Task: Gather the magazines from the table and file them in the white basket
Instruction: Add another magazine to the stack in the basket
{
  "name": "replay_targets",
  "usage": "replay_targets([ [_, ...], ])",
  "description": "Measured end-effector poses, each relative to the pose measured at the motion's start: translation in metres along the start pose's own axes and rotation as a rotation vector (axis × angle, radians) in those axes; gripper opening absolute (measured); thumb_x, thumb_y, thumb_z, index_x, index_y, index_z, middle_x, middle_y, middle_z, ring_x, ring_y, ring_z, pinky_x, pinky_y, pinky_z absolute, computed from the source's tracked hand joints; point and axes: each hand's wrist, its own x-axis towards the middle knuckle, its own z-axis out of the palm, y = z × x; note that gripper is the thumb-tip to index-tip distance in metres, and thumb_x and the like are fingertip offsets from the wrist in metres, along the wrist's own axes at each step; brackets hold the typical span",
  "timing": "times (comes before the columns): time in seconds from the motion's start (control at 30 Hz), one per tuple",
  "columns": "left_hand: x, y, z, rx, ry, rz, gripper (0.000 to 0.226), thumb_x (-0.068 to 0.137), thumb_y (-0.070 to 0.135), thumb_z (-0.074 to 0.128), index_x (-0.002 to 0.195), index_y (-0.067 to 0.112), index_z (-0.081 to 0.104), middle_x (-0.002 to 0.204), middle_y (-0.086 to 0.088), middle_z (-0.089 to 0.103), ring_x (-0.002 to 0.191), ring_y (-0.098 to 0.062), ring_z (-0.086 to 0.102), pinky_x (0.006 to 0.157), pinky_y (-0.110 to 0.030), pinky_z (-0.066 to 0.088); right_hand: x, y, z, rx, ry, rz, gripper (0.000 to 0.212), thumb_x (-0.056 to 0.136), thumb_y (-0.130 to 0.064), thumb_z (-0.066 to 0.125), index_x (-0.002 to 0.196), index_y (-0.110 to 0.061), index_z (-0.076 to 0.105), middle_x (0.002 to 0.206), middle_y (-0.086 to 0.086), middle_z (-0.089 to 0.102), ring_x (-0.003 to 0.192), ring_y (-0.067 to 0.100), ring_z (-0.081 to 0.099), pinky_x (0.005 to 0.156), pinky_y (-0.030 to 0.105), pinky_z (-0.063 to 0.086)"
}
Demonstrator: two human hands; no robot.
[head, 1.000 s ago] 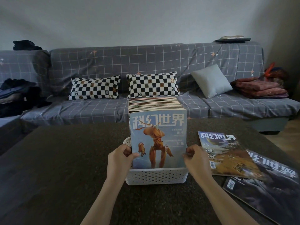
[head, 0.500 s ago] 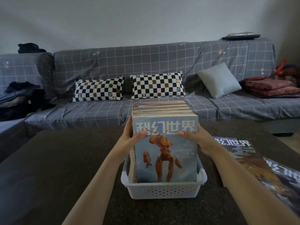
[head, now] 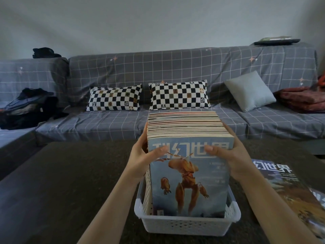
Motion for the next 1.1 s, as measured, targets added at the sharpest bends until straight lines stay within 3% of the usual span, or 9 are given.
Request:
replay_targets([
  [0.13, 0.000, 0.000, -0.007, 0.032, 0.014, 0.031, 0.090, 0.057, 0.041, 0.089, 0.135, 0.023, 0.046, 0.115, 0.001, 0.070, 0.103, -0.020, 0.068, 0.073, -0.025, 0.057, 0.001, -0.002, 0.003, -0.029, -0.033, -0.048, 0.094, 0.055, -0.005, 0.085, 0.137, -0.025, 0.041, 0.121, 0.002, 0.063, 0.110, 0.020, 0.062, 0.076, 0.026, 0.055],
  [0.23, -0.001, -0.006, -0.011, 0.062, -0.024, -0.030, 0.112, 0.057, 0.047, 0.087, 0.147, 0.016, 0.027, 0.116, 0.008, 0.069, 0.105, -0.015, 0.067, 0.073, -0.023, 0.056, 0.000, 0.001, 0.004, -0.055, -0.042, 0.010, 0.105, 0.045, -0.029, 0.091, 0.135, -0.031, 0.037, 0.119, -0.002, 0.063, 0.107, 0.015, 0.063, 0.075, 0.023, 0.055],
  [0.33, -0.002, -0.013, -0.011, 0.085, -0.094, -0.069, 0.120, 0.060, 0.052, 0.084, 0.150, 0.013, 0.014, 0.116, 0.011, 0.068, 0.109, -0.015, 0.065, 0.076, -0.023, 0.055, -0.004, 0.007, 0.003, -0.099, -0.046, 0.092, 0.122, 0.038, -0.048, 0.090, 0.140, -0.016, 0.031, 0.110, -0.003, 0.068, 0.100, 0.013, 0.066, 0.071, 0.019, 0.054],
  [0.43, -0.006, -0.022, -0.009, 0.045, -0.088, -0.097, 0.116, 0.059, 0.051, 0.085, 0.148, 0.013, 0.021, 0.119, 0.000, 0.067, 0.109, -0.023, 0.065, 0.078, -0.027, 0.055, -0.010, 0.015, 0.002, -0.116, -0.055, 0.159, 0.114, 0.039, -0.055, 0.087, 0.133, -0.009, 0.041, 0.104, -0.004, 0.072, 0.096, 0.013, 0.068, 0.069, 0.019, 0.054],
  [0.57, -0.009, -0.029, 0.002, -0.073, 0.019, -0.118, 0.121, 0.047, 0.054, 0.089, 0.145, 0.013, 0.031, 0.110, -0.004, 0.071, 0.098, -0.023, 0.070, 0.070, -0.027, 0.056, -0.012, 0.030, 0.005, -0.045, 0.038, 0.203, 0.079, 0.049, -0.046, 0.080, 0.118, -0.017, 0.054, 0.095, -0.006, 0.074, 0.087, 0.013, 0.070, 0.063, 0.019, 0.054],
  [0.67, -0.007, -0.028, 0.008, -0.136, 0.064, -0.118, 0.123, 0.045, 0.050, 0.090, 0.145, 0.011, 0.030, 0.109, -0.006, 0.070, 0.096, -0.026, 0.070, 0.068, -0.031, 0.057, -0.010, 0.034, 0.007, -0.012, 0.073, 0.186, 0.068, 0.050, -0.044, 0.077, 0.110, -0.022, 0.056, 0.090, -0.007, 0.074, 0.083, 0.011, 0.071, 0.059, 0.018, 0.054],
  [0.8, -0.007, -0.026, 0.007, -0.102, 0.070, -0.140, 0.123, 0.046, 0.054, 0.089, 0.145, 0.013, 0.030, 0.110, -0.005, 0.071, 0.097, -0.023, 0.070, 0.069, -0.028, 0.057, -0.011, 0.030, 0.007, -0.025, 0.060, 0.190, 0.076, 0.047, -0.049, 0.083, 0.112, -0.022, 0.056, 0.096, -0.005, 0.074, 0.089, 0.014, 0.070, 0.064, 0.019, 0.054],
  [0.97, -0.024, -0.033, 0.005, -0.060, 0.088, -0.194, 0.117, 0.045, 0.061, 0.086, 0.143, 0.023, 0.034, 0.109, 0.006, 0.072, 0.097, -0.016, 0.070, 0.068, -0.022, 0.056, -0.026, 0.037, 0.001, -0.016, 0.085, 0.244, 0.071, 0.059, -0.045, 0.082, 0.121, -0.023, 0.055, 0.110, -0.001, 0.070, 0.095, 0.016, 0.069, 0.067, 0.022, 0.056],
  [1.1, -0.034, -0.042, 0.010, -0.083, 0.109, -0.273, 0.106, 0.050, 0.050, 0.089, 0.140, 0.025, 0.039, 0.110, 0.003, 0.072, 0.100, -0.019, 0.069, 0.070, -0.026, 0.057, -0.038, 0.054, 0.004, 0.008, 0.071, 0.335, 0.082, 0.056, -0.041, 0.083, 0.129, -0.023, 0.049, 0.112, 0.001, 0.069, 0.100, 0.021, 0.068, 0.080, 0.038, 0.055],
])
